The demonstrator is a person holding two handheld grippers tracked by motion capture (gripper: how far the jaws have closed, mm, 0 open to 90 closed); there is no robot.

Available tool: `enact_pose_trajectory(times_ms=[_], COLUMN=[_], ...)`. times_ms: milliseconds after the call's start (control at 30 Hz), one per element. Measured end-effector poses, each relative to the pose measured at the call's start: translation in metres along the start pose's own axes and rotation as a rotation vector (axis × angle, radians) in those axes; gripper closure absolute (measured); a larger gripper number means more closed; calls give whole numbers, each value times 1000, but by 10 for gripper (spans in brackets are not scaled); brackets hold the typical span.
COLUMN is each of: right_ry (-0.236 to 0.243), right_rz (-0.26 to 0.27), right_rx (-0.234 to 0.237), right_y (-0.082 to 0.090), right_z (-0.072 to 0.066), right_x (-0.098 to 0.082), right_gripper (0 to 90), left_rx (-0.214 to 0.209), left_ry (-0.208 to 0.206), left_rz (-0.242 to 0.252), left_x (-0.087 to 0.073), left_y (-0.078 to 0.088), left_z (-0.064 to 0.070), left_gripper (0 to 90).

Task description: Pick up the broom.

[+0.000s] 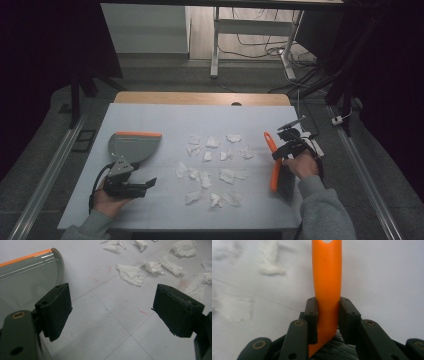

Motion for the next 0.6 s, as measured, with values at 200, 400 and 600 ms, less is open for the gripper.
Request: enact_pose_trajectory(times_ms=[200, 400, 600], right_ry=[0, -7, 13], right_rz=[85, 193, 307], right_rx=[58, 130, 202], right_y=[21, 40, 52], right_z=[-1, -7, -16], right_x=[2, 6, 13], right_gripper=[714, 713, 713], left_rx=[4, 6, 16], left_ry=[-2, -4, -5], left_rz=[3, 3, 6], left_x=[1, 5, 9], left_y=[-1, -4, -7], left_z=[0, 1, 1], left_gripper=[162, 163, 163])
Point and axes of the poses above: each handheld gripper's, and its own axes: y roughly backward along the jaws, x roughly out of its top, z roughly to its right, the point moved 9 cm from there along -y, roughly forward along the jaws, and after that the axes turned 1 degree about x, right-handed, at the moved point
